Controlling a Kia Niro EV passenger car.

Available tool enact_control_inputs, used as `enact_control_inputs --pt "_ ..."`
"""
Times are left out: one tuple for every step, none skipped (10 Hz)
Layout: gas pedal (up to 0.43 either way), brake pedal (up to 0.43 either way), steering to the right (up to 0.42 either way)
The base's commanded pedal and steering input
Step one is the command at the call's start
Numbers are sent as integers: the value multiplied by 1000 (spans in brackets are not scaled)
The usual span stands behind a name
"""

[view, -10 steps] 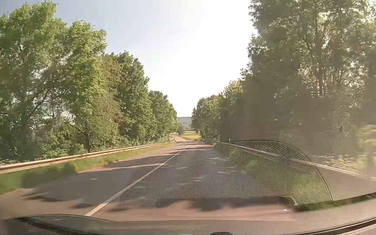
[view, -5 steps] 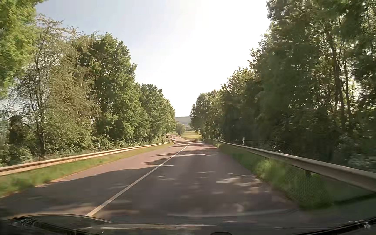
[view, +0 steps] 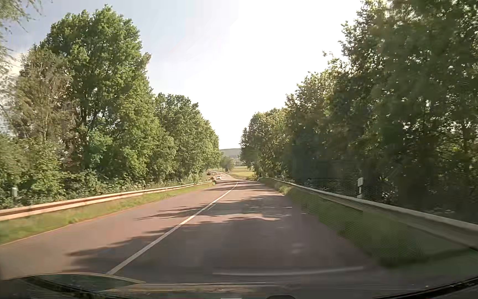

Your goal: Follow the waypoints while adhering to traffic rules and regulations

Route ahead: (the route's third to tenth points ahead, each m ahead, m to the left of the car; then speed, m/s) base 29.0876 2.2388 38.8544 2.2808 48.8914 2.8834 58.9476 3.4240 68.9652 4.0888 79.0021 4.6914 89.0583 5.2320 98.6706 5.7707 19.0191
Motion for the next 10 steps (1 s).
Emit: enact_control_inputs --pt "228 0 -1" --pt "220 0 -1" --pt "220 0 -2" --pt "220 0 -2" --pt "209 0 -3" --pt "197 0 -4" --pt "177 0 -4" --pt "177 0 -4" --pt "177 0 -4" --pt "177 0 -5"
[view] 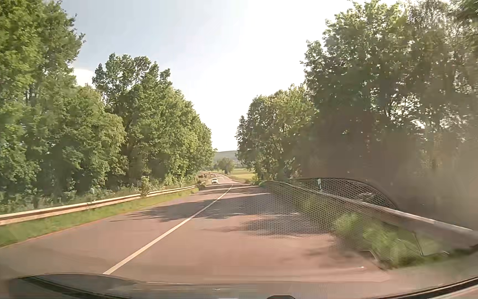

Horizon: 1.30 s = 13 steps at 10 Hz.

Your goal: Follow the waypoints while adhering to traffic rules and regulations

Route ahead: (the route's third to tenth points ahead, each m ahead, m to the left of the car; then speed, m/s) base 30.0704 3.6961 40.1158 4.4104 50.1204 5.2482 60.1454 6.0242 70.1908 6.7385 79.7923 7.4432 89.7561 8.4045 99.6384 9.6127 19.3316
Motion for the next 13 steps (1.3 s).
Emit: enact_control_inputs --pt "169 0 -6" --pt "169 0 -6" --pt "169 0 -6" --pt "177 0 -6" --pt "177 0 -7" --pt "177 0 -8" --pt "177 0 -8" --pt "177 0 -9" --pt "189 0 -9" --pt "189 0 -9" --pt "189 0 -10" --pt "189 0 -10" --pt "189 0 -10"
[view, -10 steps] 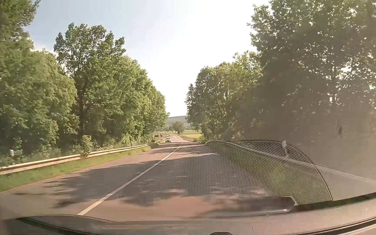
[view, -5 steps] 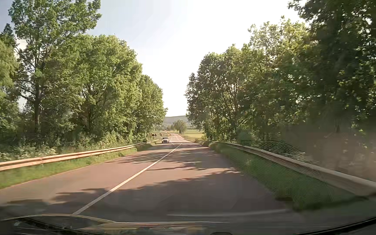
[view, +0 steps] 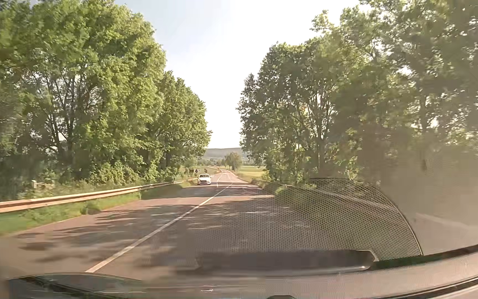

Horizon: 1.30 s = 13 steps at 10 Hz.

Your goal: Follow the waypoints while adhering to traffic rules and regulations

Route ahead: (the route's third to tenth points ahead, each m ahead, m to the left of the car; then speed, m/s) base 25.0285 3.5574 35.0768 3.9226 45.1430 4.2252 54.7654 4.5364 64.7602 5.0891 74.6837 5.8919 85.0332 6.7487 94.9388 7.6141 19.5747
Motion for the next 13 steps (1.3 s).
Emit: enact_control_inputs --pt "189 0 -10" --pt "189 0 -10" --pt "189 0 -11" --pt "189 0 -11" --pt "189 0 -10" --pt "197 0 -11" --pt "197 0 -11" --pt "197 0 -10" --pt "197 0 -10" --pt "197 0 -10" --pt "197 0 -9" --pt "209 0 -8" --pt "209 0 -8"
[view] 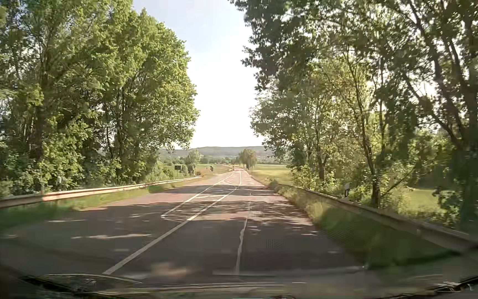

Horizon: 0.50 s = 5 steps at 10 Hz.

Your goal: Follow the waypoints while adhering to traffic rules and regulations

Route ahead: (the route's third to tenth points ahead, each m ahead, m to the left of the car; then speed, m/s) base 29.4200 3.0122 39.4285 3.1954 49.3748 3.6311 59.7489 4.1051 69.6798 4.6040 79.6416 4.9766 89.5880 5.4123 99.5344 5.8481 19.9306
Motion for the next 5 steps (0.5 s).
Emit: enact_control_inputs --pt "209 0 -8" --pt "209 0 -6" --pt "209 0 -2" --pt "209 0 1" --pt "197 0 2"
